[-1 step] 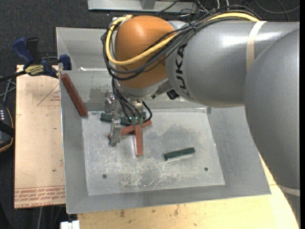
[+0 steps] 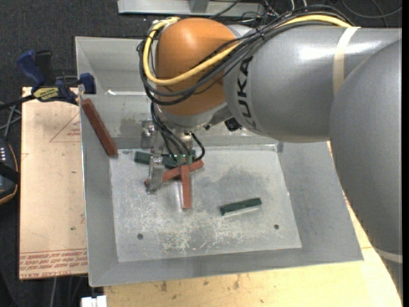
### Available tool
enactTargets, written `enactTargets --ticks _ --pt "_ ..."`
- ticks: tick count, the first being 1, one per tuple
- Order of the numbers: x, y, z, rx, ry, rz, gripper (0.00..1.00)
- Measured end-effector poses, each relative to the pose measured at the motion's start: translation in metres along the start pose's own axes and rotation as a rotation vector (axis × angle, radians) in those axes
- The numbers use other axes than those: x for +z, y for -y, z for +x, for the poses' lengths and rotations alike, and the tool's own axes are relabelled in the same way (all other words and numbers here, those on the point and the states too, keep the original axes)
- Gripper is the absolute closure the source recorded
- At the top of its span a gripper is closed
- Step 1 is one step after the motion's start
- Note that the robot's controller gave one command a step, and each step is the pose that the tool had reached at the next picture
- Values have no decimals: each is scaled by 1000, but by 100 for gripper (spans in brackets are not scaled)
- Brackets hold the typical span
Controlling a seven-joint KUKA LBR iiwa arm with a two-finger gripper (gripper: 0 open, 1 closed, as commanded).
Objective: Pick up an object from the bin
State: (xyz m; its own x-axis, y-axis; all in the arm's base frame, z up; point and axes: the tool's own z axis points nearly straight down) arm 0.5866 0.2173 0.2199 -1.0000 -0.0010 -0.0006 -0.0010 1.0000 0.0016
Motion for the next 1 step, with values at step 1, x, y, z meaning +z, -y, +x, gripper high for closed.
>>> enactTargets --ticks 1 --pt "36 21 -18 61 7 -3 0"
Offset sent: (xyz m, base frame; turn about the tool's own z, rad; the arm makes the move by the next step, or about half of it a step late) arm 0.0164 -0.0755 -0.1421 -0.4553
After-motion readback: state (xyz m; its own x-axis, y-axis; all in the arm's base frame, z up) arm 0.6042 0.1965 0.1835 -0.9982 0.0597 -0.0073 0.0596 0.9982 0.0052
